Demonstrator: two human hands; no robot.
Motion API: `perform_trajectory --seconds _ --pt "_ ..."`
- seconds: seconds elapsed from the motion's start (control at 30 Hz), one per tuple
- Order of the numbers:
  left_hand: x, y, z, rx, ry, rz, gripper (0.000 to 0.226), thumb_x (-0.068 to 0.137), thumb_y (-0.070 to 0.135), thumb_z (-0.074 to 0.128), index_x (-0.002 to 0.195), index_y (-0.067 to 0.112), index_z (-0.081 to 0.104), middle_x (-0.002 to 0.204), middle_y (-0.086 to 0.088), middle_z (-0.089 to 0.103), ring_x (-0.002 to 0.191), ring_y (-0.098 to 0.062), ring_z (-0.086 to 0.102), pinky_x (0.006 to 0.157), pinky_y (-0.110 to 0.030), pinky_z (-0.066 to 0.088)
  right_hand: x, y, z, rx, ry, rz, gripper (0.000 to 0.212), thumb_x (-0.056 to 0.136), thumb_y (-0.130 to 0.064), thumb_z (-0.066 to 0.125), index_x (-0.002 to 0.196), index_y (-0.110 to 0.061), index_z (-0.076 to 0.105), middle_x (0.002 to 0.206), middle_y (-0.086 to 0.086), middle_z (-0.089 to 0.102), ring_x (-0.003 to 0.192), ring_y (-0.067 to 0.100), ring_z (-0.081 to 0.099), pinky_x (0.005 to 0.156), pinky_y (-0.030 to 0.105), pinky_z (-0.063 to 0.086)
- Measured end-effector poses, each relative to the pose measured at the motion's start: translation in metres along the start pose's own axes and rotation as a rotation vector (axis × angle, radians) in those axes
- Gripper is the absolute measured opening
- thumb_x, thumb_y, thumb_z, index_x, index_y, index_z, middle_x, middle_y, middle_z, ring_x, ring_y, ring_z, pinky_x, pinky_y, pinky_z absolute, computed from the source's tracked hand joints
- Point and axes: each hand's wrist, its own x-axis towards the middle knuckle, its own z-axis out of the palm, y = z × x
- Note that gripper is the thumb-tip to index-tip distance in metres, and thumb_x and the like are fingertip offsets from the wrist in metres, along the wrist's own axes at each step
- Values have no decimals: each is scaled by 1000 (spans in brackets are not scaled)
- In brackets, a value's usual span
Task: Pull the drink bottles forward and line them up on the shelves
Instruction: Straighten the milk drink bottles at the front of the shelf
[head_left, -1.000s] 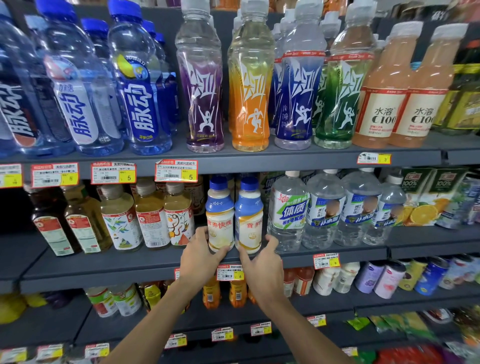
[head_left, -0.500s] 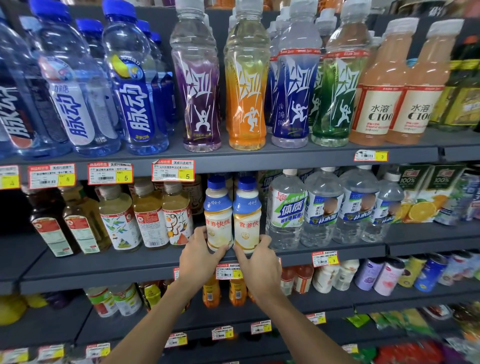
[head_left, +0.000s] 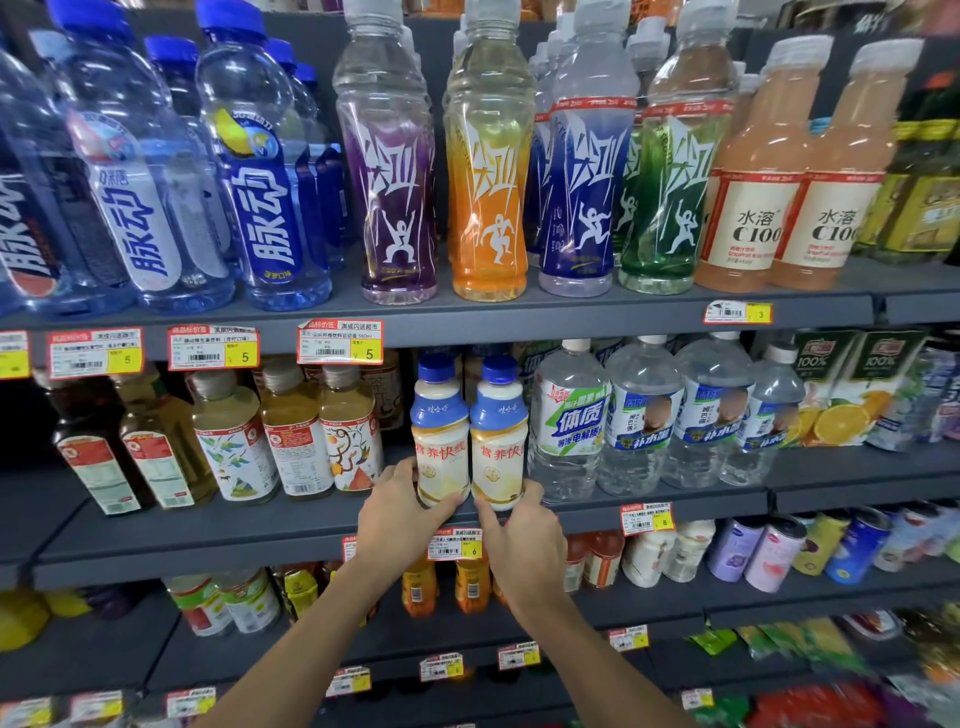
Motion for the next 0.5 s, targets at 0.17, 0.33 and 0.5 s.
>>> perform_trajectory --seconds 0.17,0.33,0.5 --pt "-5 7 3 27 13 -24 72 78 63 72 135 24 50 129 3 57 113 -16 60 87 -38 55 -2 1 -3 48 9 37 49 94 -55 58 121 -16 46 99 1 72 93 19 69 63 25 42" --pt "-6 4 2 50 8 -18 80 76 64 73 139 26 44 134 6 55 116 -14 58 87 -36 54 -8 6 -5 198 18 53 53 91 -55 64 125 -22 40 87 -5 73 86 10 69 61 20 43" --pt "-7 4 3 40 10 21 72 75 57 77 136 31 46 130 11 61 115 -10 59 84 -30 51 -6 9 -4 196 43 34 54 91 -58 62 124 -20 43 85 -5 72 81 11 69 61 23 47"
